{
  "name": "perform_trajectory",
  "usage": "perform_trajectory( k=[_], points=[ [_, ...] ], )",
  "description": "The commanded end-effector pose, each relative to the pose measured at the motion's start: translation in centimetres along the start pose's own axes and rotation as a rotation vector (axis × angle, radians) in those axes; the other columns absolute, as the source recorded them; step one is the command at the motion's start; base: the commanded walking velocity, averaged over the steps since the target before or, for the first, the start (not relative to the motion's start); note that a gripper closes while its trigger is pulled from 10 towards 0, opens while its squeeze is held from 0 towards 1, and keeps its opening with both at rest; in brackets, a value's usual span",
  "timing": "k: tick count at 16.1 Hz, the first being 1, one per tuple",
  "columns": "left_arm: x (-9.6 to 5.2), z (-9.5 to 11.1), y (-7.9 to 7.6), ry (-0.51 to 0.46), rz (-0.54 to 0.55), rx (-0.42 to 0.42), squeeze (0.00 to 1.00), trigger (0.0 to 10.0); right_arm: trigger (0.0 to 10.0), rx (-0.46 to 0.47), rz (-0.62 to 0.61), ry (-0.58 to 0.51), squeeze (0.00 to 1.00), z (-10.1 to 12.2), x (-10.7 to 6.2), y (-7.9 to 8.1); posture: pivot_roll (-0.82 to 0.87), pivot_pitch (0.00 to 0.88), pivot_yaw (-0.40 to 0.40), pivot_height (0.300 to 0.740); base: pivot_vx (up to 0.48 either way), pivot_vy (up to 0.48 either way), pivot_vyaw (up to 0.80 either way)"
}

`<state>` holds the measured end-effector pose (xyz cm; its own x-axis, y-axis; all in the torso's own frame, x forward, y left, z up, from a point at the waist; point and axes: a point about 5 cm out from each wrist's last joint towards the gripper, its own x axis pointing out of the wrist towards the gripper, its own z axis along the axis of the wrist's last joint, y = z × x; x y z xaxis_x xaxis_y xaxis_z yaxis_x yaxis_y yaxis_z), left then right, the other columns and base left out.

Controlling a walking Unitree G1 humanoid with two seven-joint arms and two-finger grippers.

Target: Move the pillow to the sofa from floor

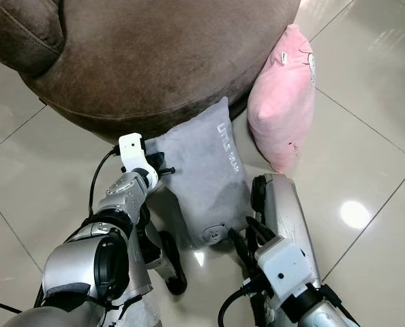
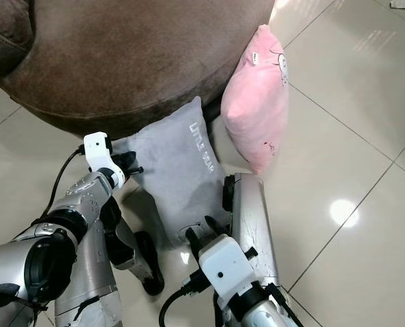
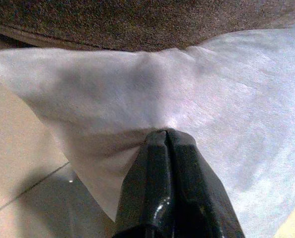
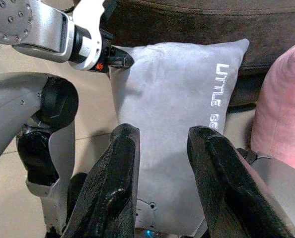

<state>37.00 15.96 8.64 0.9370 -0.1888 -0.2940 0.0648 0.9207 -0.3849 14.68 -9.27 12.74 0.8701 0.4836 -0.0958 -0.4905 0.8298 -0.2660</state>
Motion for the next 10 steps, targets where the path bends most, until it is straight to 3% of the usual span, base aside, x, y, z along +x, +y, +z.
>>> perform_trajectory(
  k=[1,2,6,10],
  points=[
    [-0.4,-1.5,0.4,0.042,-0.008,-0.053,0.00,0.0,10.0,0.019,0.004,0.017,0.00,-0.5,-0.1,0.2,-0.22,0.428,0.122,0.467,0.000,0.000,0.00],
    [-0.3,-1.4,0.0,0.029,-0.045,-0.077,0.00,0.0,10.0,0.011,-0.005,0.011,0.00,-0.7,0.2,-0.1,-0.21,0.416,0.124,0.467,0.000,0.000,0.00],
    [-0.7,-2.2,-1.5,0.024,-0.324,-0.013,0.00,0.0,10.0,-0.015,-0.115,-0.029,0.00,-1.2,2.1,-2.8,-0.14,0.344,0.147,0.467,0.000,0.000,0.00],
    [-1.0,-0.1,-0.9,-0.100,-0.353,-0.012,0.00,0.0,10.0,-0.022,-0.145,0.004,0.00,-2.5,3.1,-4.0,-0.13,0.288,0.155,0.467,0.000,0.000,0.00]
  ],
)
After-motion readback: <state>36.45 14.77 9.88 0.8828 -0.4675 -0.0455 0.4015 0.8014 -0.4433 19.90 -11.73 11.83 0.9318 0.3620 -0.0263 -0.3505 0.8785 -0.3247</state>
